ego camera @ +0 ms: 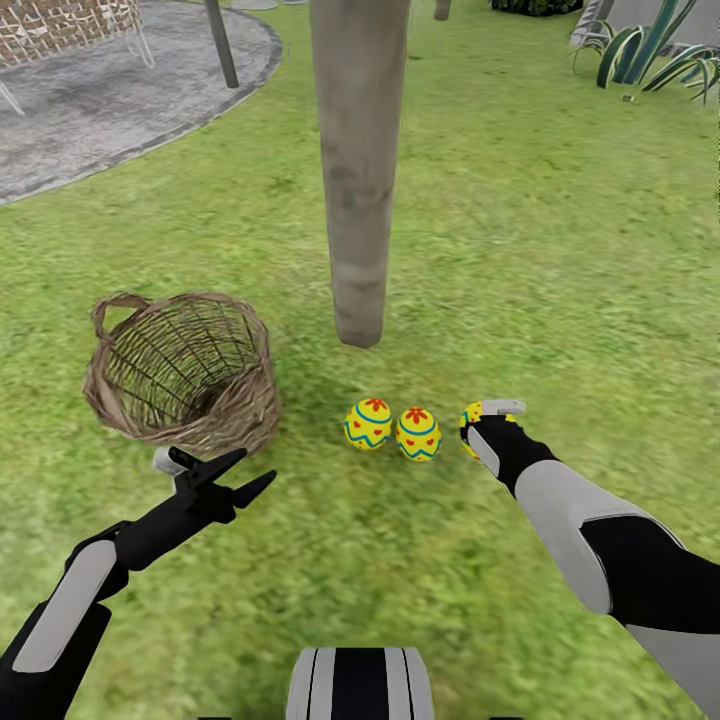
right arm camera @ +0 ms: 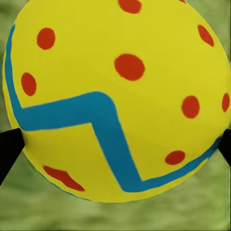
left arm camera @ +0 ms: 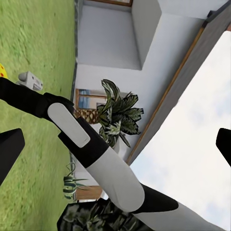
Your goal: Take the three Easter eggs out of the wicker basket on the lawn in the garden, then place them on the lawn next to a single tree (choose any tree) so that all three eggs are next to the same tree and none are left in the basket.
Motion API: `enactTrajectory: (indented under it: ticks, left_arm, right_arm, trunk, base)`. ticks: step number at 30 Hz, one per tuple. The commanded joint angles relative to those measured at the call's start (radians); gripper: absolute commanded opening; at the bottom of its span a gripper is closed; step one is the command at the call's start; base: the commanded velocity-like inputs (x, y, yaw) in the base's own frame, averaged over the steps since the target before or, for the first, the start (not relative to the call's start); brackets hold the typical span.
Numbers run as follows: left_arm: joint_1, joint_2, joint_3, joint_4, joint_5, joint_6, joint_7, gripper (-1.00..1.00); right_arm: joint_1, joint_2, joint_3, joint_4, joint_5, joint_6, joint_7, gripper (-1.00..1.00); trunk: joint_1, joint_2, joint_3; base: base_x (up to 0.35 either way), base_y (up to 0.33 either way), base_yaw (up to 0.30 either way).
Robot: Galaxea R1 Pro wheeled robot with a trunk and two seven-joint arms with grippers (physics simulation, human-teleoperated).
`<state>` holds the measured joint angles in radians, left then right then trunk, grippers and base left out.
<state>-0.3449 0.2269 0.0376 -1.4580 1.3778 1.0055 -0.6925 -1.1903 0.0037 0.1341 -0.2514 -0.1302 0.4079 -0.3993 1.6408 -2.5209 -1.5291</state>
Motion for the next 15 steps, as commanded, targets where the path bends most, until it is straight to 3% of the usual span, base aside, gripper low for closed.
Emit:
enactTrajectory:
  ticks: [1,7,15]
  left_arm:
    - [0.000,0.000,0.001,0.000,-0.002,0.004,-0.003,1.00]
    - [0.000,0.000,0.000,0.001,-0.002,0.002,-0.003,1.00]
    - [0.000,0.000,-0.001,0.001,-0.002,0.004,-0.003,1.00]
  right_arm:
    - [0.000,-0.001,0.009,-0.002,-0.011,0.005,-0.006,-1.00]
    - [0.000,0.004,0.009,-0.002,-0.011,0.005,-0.004,-1.00]
    - [0.000,0.005,0.009,-0.002,-0.011,0.005,-0.004,-1.00]
  trunk:
    - [0.000,0.000,-0.001]
    - [0.000,0.000,-0.001]
    - [0.000,0.000,-0.001]
  base:
    - [0.076,-0.324,0.000]
    - [0.075,-0.119,0.009]
    - [0.001,-0.001,0.257]
